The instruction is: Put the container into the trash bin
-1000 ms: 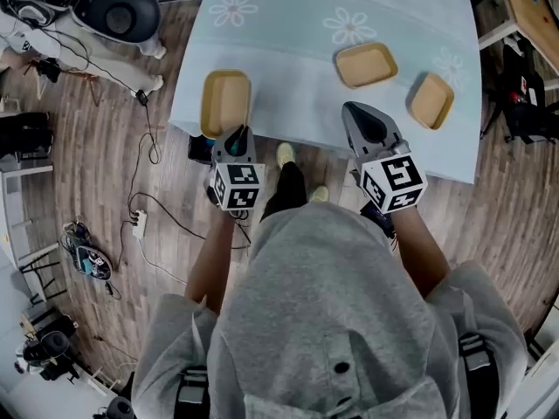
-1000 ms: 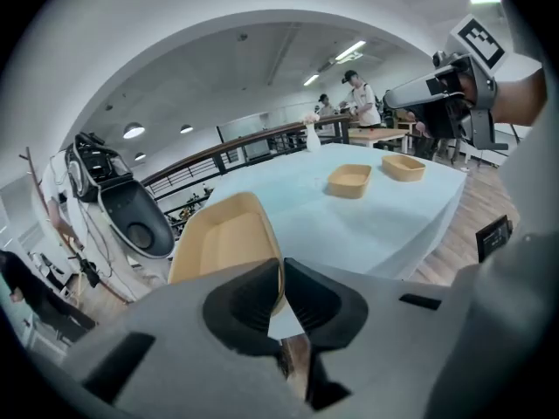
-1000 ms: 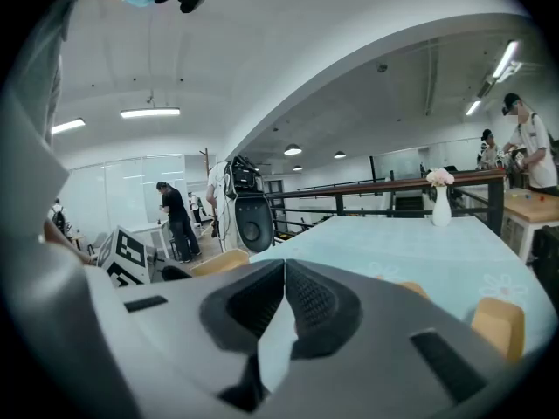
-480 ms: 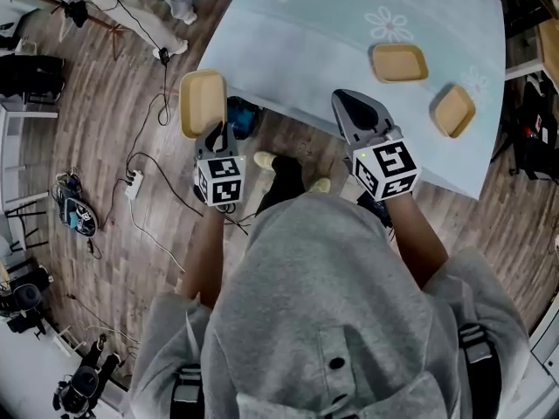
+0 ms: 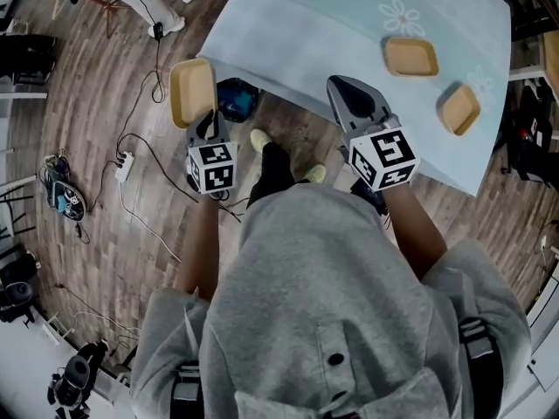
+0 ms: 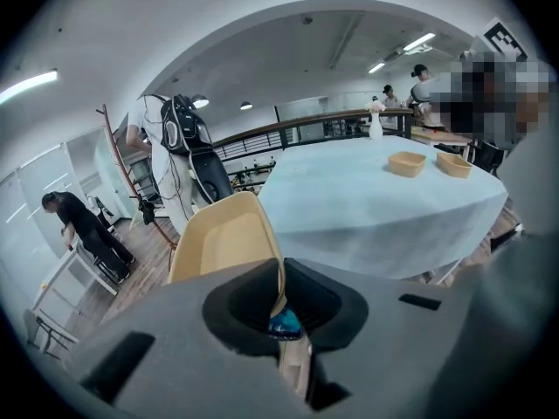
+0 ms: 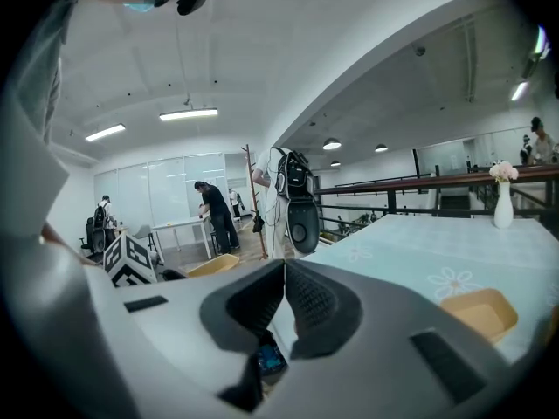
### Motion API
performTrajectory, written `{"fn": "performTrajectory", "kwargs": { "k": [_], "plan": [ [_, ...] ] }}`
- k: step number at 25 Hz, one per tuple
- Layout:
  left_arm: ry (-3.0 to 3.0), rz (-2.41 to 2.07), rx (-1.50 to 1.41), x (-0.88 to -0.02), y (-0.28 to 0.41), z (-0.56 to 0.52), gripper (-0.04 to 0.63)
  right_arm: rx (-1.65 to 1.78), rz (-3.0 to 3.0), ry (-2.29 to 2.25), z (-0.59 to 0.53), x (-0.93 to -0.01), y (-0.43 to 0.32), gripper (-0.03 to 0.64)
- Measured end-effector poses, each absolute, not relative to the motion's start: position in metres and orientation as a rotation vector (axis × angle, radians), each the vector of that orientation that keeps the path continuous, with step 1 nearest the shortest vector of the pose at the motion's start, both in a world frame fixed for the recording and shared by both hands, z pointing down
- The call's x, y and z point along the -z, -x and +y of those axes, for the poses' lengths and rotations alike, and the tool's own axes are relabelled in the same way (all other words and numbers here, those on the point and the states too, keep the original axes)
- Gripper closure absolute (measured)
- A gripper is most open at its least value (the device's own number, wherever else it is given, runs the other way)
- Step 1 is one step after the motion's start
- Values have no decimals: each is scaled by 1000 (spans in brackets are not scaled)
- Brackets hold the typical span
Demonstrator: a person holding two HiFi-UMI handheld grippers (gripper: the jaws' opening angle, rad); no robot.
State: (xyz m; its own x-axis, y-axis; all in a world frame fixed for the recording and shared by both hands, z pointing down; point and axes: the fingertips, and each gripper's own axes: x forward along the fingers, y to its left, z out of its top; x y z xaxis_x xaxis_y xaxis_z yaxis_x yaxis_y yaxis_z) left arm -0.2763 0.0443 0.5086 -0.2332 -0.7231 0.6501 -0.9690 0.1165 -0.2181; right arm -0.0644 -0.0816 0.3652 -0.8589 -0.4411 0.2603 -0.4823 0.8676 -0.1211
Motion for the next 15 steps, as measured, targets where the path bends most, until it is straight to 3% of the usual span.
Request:
{"fn": "performTrajectory", "kwargs": {
  "k": [15],
  "plan": [
    [-1578, -1913, -795, -560, 326, 47, 558, -284, -2739, -593, -86, -392, 153, 591]
  ]
}}
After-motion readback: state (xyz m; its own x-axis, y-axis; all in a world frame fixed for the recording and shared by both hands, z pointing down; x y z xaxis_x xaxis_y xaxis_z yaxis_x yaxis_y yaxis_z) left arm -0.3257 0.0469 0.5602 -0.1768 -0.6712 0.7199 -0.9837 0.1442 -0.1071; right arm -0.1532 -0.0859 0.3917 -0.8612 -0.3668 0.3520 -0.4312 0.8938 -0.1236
